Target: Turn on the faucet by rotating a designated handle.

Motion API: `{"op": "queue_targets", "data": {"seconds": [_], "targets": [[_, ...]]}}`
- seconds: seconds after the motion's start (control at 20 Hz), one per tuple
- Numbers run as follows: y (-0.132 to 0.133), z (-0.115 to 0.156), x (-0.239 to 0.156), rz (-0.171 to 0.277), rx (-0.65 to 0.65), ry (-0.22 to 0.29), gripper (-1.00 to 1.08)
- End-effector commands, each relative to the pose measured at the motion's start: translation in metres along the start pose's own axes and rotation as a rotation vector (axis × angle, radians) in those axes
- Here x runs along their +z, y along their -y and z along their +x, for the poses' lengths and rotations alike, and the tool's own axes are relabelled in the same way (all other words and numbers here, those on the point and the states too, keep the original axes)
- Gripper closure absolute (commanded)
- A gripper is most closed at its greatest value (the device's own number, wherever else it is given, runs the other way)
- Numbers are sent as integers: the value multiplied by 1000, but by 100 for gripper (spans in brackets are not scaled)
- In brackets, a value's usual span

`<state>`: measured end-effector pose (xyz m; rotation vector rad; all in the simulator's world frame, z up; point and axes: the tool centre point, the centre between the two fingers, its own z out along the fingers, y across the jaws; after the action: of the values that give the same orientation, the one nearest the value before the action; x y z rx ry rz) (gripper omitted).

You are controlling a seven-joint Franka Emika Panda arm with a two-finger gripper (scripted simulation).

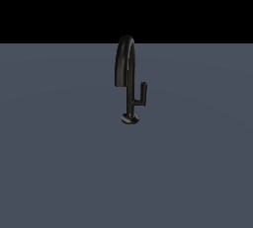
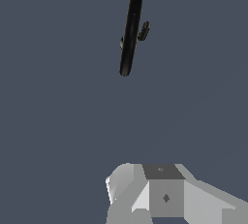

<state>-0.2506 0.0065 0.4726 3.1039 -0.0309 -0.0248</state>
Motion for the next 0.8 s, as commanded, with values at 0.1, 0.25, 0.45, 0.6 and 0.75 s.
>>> {"op": "queue_targets", "data": {"seconds": [0.1, 0.25, 0.45, 0.6, 0.75], "targets": [[0, 1, 0, 1, 1, 1, 108], [0, 3, 0, 9, 9, 8, 108], [1, 11, 1, 28, 29, 26, 108], [1, 20, 3, 51, 52, 46, 108], [2, 31, 5, 80, 82, 72, 108]]}}
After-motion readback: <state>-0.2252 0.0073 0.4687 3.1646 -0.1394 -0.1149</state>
